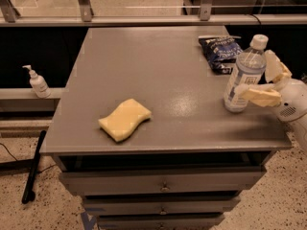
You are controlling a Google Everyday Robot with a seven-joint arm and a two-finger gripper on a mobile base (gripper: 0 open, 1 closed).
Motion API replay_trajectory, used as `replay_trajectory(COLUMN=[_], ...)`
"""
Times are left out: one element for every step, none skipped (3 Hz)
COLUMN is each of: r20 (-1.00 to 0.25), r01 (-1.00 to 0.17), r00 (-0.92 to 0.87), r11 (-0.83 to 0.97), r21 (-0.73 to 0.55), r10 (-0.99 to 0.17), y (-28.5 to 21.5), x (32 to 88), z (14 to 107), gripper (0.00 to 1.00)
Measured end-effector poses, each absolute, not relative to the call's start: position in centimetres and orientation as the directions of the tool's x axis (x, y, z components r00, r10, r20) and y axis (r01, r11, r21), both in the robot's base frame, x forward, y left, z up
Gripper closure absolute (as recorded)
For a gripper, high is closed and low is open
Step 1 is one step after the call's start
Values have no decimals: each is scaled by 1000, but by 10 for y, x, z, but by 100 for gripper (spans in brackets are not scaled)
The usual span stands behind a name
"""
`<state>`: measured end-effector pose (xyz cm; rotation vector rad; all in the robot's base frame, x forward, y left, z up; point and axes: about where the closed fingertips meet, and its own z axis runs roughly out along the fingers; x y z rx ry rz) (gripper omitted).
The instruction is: Place blue plastic bottle upright
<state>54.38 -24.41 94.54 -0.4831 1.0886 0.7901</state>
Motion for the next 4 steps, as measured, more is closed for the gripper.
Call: replay_trajectory(r20=[-936,-968,-998,-999], r01=[-777,-789,-805,-819], r00=[210,146,28,5], r11=[629,614,594,573], r21=[14,9,15,25], r10=[281,203,64,51], y=[-248,-259,-276,-275], x=[541,534,519,512], z=[951,961,970,967], gripper=[0,0,0,0])
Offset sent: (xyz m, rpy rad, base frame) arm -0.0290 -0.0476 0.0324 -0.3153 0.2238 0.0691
